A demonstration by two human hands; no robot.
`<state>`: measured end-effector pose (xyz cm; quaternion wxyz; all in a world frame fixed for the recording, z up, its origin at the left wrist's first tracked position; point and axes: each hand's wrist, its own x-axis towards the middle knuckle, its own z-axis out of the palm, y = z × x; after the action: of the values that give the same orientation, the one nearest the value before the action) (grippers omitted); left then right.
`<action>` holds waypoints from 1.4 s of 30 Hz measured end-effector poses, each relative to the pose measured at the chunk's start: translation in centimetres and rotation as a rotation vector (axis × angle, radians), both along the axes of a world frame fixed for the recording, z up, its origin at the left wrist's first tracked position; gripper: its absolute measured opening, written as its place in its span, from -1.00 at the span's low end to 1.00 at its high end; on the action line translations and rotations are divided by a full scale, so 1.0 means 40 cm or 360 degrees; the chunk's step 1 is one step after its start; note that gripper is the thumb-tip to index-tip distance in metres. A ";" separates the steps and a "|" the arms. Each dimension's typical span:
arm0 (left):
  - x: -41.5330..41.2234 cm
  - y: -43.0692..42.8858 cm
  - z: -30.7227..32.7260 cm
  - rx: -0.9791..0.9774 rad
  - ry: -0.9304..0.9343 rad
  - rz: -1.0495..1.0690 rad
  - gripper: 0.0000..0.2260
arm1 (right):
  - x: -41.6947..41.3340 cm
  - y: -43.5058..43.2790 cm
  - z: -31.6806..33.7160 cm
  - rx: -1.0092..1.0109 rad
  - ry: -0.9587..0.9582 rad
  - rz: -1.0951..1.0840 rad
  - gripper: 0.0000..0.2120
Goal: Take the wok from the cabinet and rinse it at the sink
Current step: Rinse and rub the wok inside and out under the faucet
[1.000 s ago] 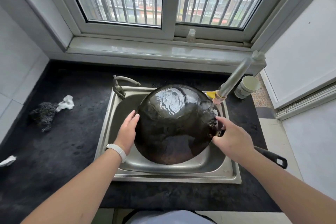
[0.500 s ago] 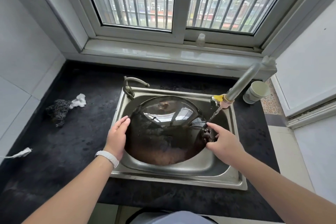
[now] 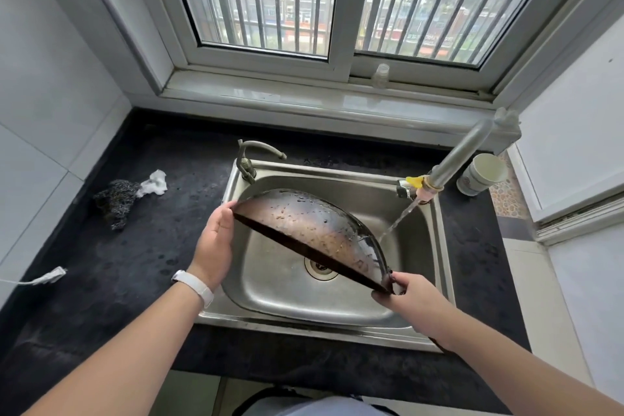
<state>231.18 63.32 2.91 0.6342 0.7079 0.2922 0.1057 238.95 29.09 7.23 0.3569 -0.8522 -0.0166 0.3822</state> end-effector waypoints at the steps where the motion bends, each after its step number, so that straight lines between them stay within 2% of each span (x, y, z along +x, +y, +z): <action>1: 0.000 0.007 -0.013 0.0027 0.0021 -0.0037 -0.32 | -0.003 -0.005 0.004 -0.0002 0.0010 0.0021 -0.90; 3: 0.004 0.011 -0.022 0.0047 0.0041 -0.0055 -0.41 | -0.008 -0.010 0.013 0.0005 0.0038 0.0056 -0.95; 6: 0.024 0.014 -0.018 0.0008 0.0059 -0.0061 -0.56 | -0.016 -0.011 0.022 0.0031 0.0147 0.0013 -0.90; 7: 0.029 0.008 -0.011 -0.0011 0.0048 -0.0080 -0.65 | -0.019 -0.012 0.028 0.0023 0.0162 0.0011 -0.89; 9: 0.036 -0.005 0.003 0.0006 0.0055 -0.0097 -0.94 | -0.026 -0.013 0.038 0.0024 0.0200 -0.0012 -0.86; 12: 0.035 0.002 -0.012 0.0135 0.0106 0.0021 -0.80 | -0.030 -0.019 0.062 0.0103 0.0303 -0.0049 -0.81; 16: 0.024 0.003 -0.020 0.0105 0.0175 0.0121 -0.86 | -0.031 -0.027 0.084 0.0192 0.0389 0.0020 -0.62; 19: 0.025 -0.001 0.010 0.0072 0.0061 0.0224 -0.84 | -0.029 -0.017 0.109 0.0248 0.0416 0.0063 -0.57; 22: 0.027 0.014 0.044 0.0195 0.0031 0.0206 -0.82 | -0.022 -0.009 0.118 0.0220 0.0375 0.0103 -0.52; 29: -0.003 0.045 0.068 0.0390 0.0043 0.0271 -0.69 | -0.042 0.017 0.085 0.0188 0.0357 0.0126 -0.75; 32: -0.030 0.044 0.062 0.0412 0.0117 0.0328 -0.70 | -0.049 0.020 0.060 0.0274 0.0354 0.0070 -0.94; 35: -0.051 0.034 0.066 0.0463 0.0196 0.0360 -0.70 | -0.051 0.019 0.049 0.0280 0.0336 0.0076 -0.86; 39: -0.076 0.011 0.079 0.0501 0.0257 0.0386 -0.73 | -0.047 0.030 0.046 0.0193 0.0307 0.0227 -0.87; 42: -0.091 0.001 0.086 0.0542 0.0332 0.0371 -0.71 | -0.040 0.034 0.035 0.0183 0.0360 0.0209 -0.87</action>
<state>227.53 63.36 6.34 0.4555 0.7734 0.4138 0.1523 237.34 30.43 8.61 0.3790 -0.7789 -0.0538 0.4968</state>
